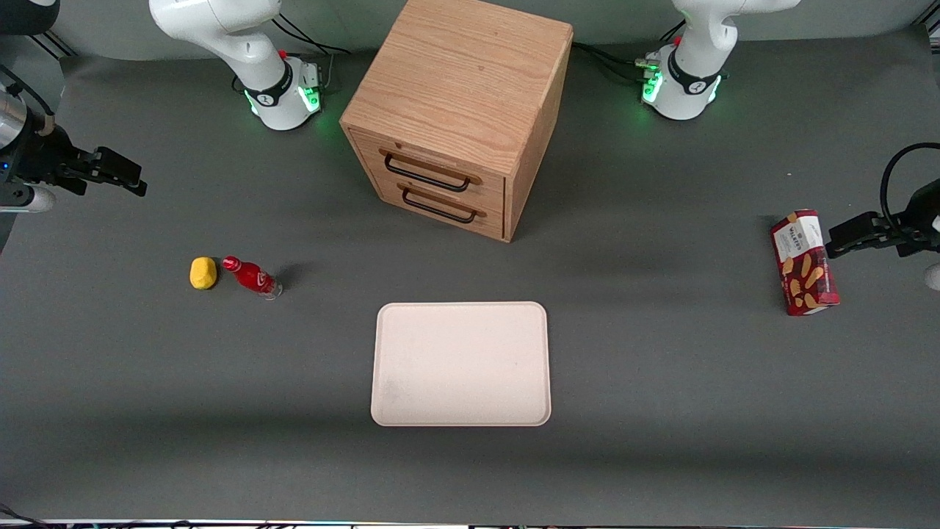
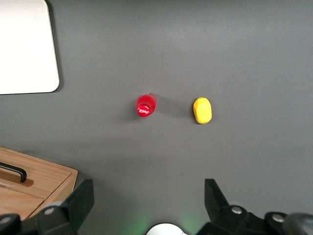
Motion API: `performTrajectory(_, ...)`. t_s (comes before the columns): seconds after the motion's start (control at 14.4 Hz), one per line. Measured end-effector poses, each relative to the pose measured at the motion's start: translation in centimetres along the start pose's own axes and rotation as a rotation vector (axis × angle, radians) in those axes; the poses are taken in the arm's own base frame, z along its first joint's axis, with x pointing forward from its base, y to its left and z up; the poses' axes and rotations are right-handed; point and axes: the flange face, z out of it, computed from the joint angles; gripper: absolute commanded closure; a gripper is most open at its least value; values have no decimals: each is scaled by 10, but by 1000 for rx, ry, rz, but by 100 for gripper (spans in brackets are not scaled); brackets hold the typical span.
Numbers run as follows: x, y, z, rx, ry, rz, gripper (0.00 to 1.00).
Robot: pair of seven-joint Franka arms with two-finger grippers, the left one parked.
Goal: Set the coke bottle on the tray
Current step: 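Move the open right gripper down over the red Coca-Cola bottle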
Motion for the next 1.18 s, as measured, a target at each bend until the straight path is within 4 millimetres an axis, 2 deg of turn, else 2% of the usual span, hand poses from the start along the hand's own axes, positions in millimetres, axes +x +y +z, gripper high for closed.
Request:
performTrajectory(0.35, 3, -7, 6, -5, -14, -10, 0)
performTrajectory(0.62, 19, -37, 39, -23, -38, -58, 0)
performTrajectory(0.9, 33, -46, 108, -20, 7, -72, 0)
performTrajectory(1.18, 28, -47, 202, -6, 91, -80, 0)
